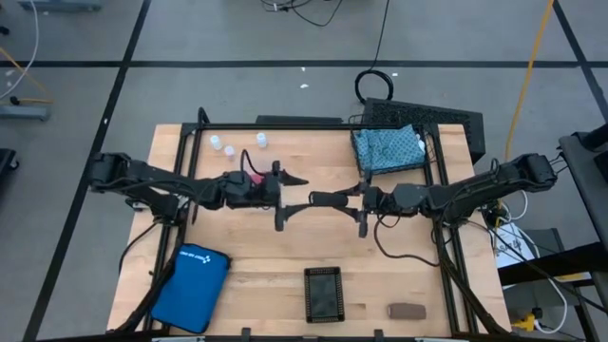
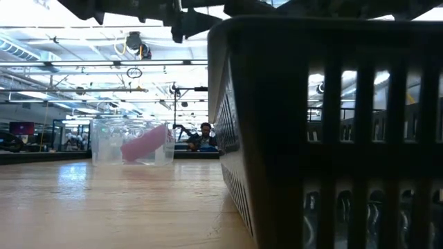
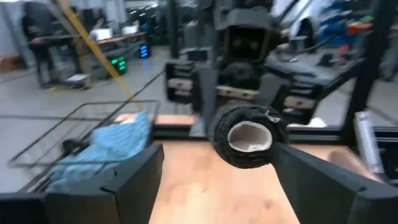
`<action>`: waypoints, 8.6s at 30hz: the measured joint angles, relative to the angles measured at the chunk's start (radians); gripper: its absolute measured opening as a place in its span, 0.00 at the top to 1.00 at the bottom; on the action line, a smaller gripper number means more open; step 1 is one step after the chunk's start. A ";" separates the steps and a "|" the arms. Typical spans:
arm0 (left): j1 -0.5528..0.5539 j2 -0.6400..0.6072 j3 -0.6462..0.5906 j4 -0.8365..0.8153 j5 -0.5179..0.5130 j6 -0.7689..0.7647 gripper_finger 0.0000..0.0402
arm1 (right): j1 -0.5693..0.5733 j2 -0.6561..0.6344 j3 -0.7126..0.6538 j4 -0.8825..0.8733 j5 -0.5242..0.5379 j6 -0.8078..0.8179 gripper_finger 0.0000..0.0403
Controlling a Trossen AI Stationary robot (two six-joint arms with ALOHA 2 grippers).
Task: Pick & Place Medicine items
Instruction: Put the black bandage into the transparent bin, then put the brown bandage into the transparent bin
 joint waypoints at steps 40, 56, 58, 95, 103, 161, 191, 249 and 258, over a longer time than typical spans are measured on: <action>0.037 0.015 0.014 0.052 0.104 -0.055 0.65 | -0.004 0.131 0.001 0.213 -0.034 -0.025 0.61; 0.047 -0.132 0.017 -0.130 -0.023 0.022 0.88 | 0.043 -0.072 0.001 0.031 0.013 -0.026 0.46; 0.048 -0.182 0.002 -0.200 -0.083 0.021 0.88 | 0.055 -0.135 0.001 -0.038 0.013 -0.005 0.44; 0.254 -0.463 -0.686 -0.106 -0.378 -0.380 0.79 | 0.036 -0.218 0.001 -0.187 0.018 0.026 0.47; 0.255 -0.463 -0.686 -0.112 -0.305 -0.427 0.56 | 0.036 -0.217 0.001 -0.187 0.017 0.026 0.45; 0.161 -0.464 -0.277 -0.348 -0.222 -0.426 0.23 | 0.991 0.517 0.286 -0.914 -0.205 1.325 0.31; 0.106 -0.162 -0.277 0.117 0.024 -0.075 0.23 | 0.188 0.174 0.207 -0.701 0.574 0.193 0.72; 0.172 -0.422 -0.060 -0.829 -0.345 -0.083 0.86 | -0.177 0.238 0.054 0.218 -0.147 -0.003 0.59; 0.232 -0.323 -0.061 -1.034 -0.336 -0.165 0.86 | -0.192 0.238 0.054 0.209 -0.144 -0.001 0.60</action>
